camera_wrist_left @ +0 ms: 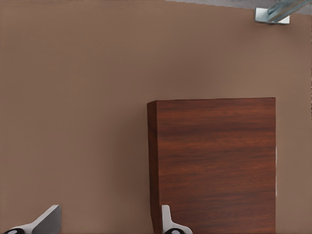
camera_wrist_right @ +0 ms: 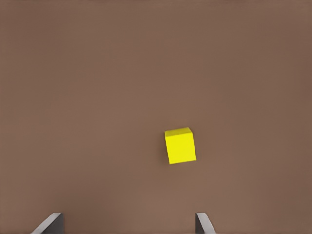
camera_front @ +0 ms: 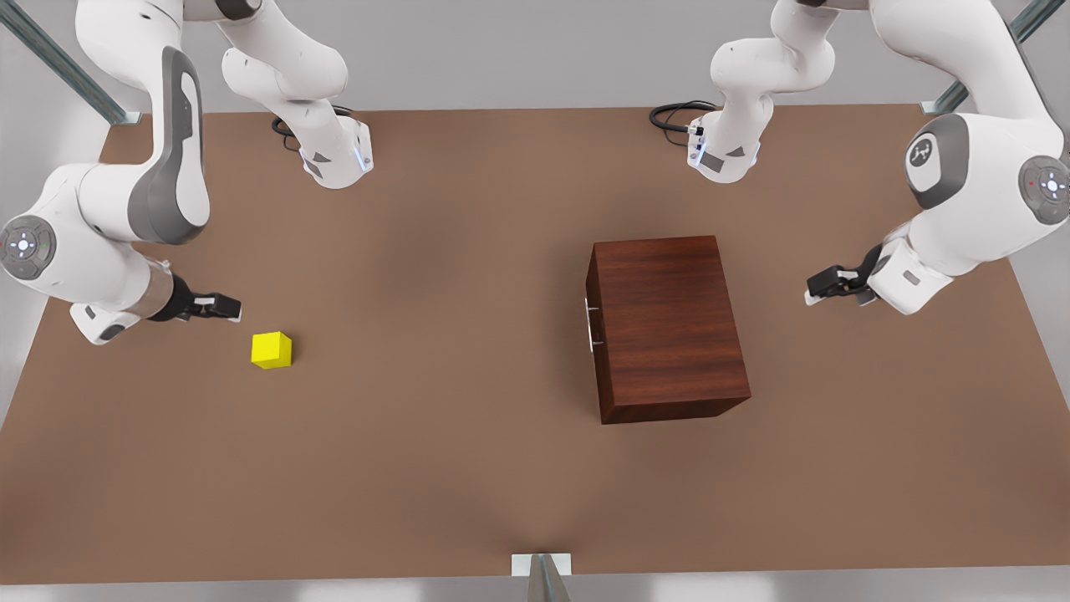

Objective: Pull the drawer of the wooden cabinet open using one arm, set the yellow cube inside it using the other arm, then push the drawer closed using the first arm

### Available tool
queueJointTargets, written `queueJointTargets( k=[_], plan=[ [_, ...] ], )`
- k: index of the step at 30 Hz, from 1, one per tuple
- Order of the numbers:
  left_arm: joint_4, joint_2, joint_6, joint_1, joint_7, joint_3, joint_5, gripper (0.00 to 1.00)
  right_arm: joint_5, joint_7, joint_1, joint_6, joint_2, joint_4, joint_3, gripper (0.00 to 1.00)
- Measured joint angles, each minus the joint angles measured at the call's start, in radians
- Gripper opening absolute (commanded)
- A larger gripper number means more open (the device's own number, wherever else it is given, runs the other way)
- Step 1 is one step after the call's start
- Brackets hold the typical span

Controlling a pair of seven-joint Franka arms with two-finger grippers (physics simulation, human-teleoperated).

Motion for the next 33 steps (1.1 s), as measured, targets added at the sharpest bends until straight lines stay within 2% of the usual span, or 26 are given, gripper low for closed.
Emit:
queueJointTargets(
  k=[4,6,8,10,14,16,22,33],
  plan=[
    [0.047,0.026,0.022,-0.041,0.002,-0.006,0.057,1.00,0.000,-0.001,0.000,0.006,0.002,0.001,0.000,1.00],
    [0.124,0.113,0.034,-0.170,-0.007,-0.021,0.129,1.00,0.000,-0.001,0.000,0.007,0.002,0.002,0.000,1.00],
    [0.194,0.193,0.027,-0.398,-0.050,-0.033,0.192,1.00,0.000,-0.001,0.000,0.009,0.003,0.005,0.000,1.00],
    [0.234,0.258,0.018,-0.556,-0.111,-0.037,0.230,1.00,0.000,-0.002,0.001,0.009,0.003,0.008,0.000,1.00],
    [0.297,0.395,0.010,-0.689,-0.257,-0.036,0.291,1.00,0.000,-0.002,0.001,0.011,0.005,0.012,0.000,1.00],
    [0.392,0.509,0.008,-0.743,-0.334,-0.034,0.337,1.00,0.000,-0.002,0.002,0.011,0.005,0.013,0.000,1.00],
    [0.439,0.628,0.016,-0.769,-0.531,-0.023,0.457,1.00,0.000,-0.003,0.003,0.011,0.009,0.017,0.000,1.00],
    [0.427,0.670,0.005,-0.806,-0.761,-0.019,0.612,1.00,0.006,-0.001,0.016,0.009,0.023,0.032,-0.001,1.00]
  ],
)
